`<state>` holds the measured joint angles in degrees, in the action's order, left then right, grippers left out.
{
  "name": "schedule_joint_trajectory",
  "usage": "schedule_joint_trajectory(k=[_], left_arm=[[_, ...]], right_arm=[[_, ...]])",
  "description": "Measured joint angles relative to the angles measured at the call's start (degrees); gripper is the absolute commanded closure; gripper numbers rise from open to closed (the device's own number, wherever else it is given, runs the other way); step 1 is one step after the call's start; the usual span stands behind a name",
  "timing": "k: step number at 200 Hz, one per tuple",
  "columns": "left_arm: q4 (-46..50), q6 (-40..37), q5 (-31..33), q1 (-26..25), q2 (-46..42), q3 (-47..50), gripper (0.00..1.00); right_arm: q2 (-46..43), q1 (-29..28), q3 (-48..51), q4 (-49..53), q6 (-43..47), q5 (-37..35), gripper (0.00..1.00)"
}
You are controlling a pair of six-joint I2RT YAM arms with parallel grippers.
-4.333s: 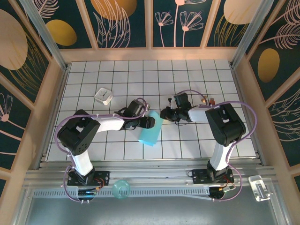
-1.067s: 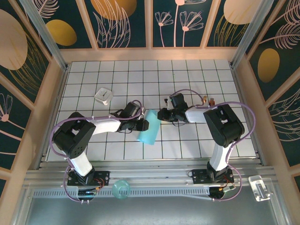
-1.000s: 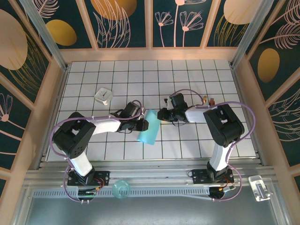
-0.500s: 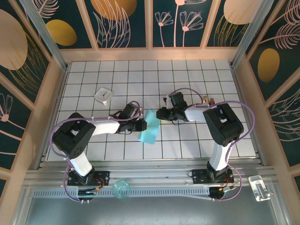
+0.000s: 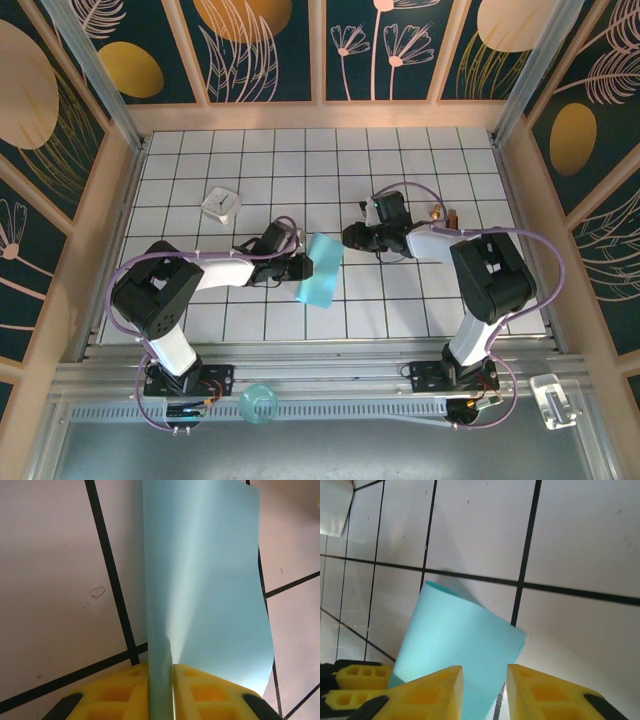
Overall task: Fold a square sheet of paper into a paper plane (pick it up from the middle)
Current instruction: First fold in half a square sheet of paper at the center of the table.
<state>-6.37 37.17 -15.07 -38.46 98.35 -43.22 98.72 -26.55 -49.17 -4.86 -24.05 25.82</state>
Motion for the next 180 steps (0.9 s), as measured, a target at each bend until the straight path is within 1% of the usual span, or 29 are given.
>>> schedule_joint_trajectory(k=[50, 92, 143, 180], left_arm=[[0.11, -0.04, -0.09, 0.0, -0.02, -0.02, 0.8], [0.2, -0.26, -0.17, 0.0, -0.02, -0.07, 0.8], [1.99, -1.92, -1.31, 0.09, 0.0, -0.83, 0.79], [4.44, -3.91, -2.27, 0.09, 0.22, -2.08, 0.74]], right_arm=[[1.55, -3.08, 0.72, -2.45, -2.01, 2.14, 0.77], [5.16, -3.08, 0.7, -2.93, -1.99, 1.92, 0.79], [5.62, -2.97, 0.09, -2.93, -1.92, 1.11, 0.8], [5.7, -2.97, -0.11, -2.54, -1.75, 0.87, 0.81]])
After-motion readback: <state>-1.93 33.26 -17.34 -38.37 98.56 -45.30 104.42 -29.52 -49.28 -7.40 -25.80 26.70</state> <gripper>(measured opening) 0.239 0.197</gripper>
